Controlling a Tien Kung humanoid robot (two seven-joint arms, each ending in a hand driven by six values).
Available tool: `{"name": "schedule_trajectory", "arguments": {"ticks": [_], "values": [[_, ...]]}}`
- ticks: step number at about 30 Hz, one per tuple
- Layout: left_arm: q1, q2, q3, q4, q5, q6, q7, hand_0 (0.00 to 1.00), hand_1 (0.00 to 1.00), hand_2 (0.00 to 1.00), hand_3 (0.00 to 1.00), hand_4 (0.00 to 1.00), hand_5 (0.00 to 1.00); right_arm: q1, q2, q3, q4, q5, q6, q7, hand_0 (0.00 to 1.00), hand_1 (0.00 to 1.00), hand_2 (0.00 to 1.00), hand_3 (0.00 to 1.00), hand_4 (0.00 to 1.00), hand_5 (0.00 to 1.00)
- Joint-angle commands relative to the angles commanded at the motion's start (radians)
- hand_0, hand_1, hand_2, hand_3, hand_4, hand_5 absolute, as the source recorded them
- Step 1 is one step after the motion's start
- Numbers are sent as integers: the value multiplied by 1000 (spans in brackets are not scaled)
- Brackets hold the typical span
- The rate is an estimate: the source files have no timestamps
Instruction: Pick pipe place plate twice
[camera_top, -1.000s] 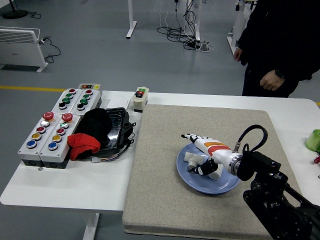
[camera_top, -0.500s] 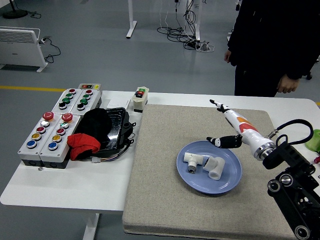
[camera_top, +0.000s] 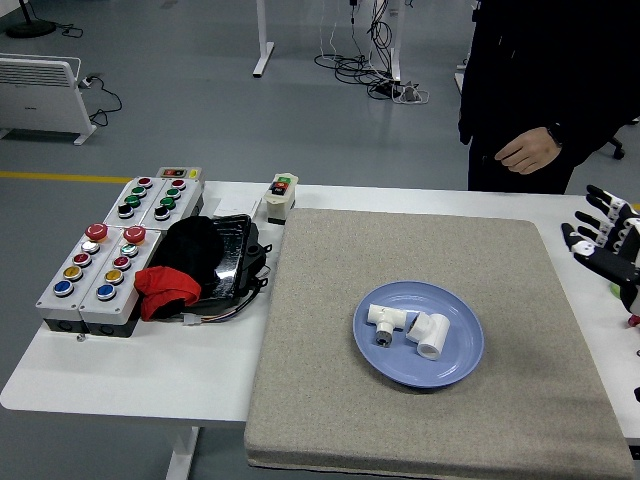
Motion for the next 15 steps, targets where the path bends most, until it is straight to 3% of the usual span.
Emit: {"name": "schedule_trajectory", "arguments": {"ticks": [6, 11, 15], "values": [[2, 0, -16, -2, 30, -3, 14, 620, 584, 536, 591, 266, 998, -19, 16, 34, -18, 245, -9, 33, 821, 772, 825, 809, 604, 499], [6, 5, -21, -3, 39, -6, 20, 620, 584, 536, 591, 266, 998, -57, 16, 53, -9, 455, 14, 40, 821, 772, 825, 809, 604, 499], [6, 6, -24, -4, 46, -10, 24, 621, 589, 561, 594, 267, 998, -58, 22, 75, -18, 456, 41, 20, 820, 770, 806, 793, 594, 529]]}}
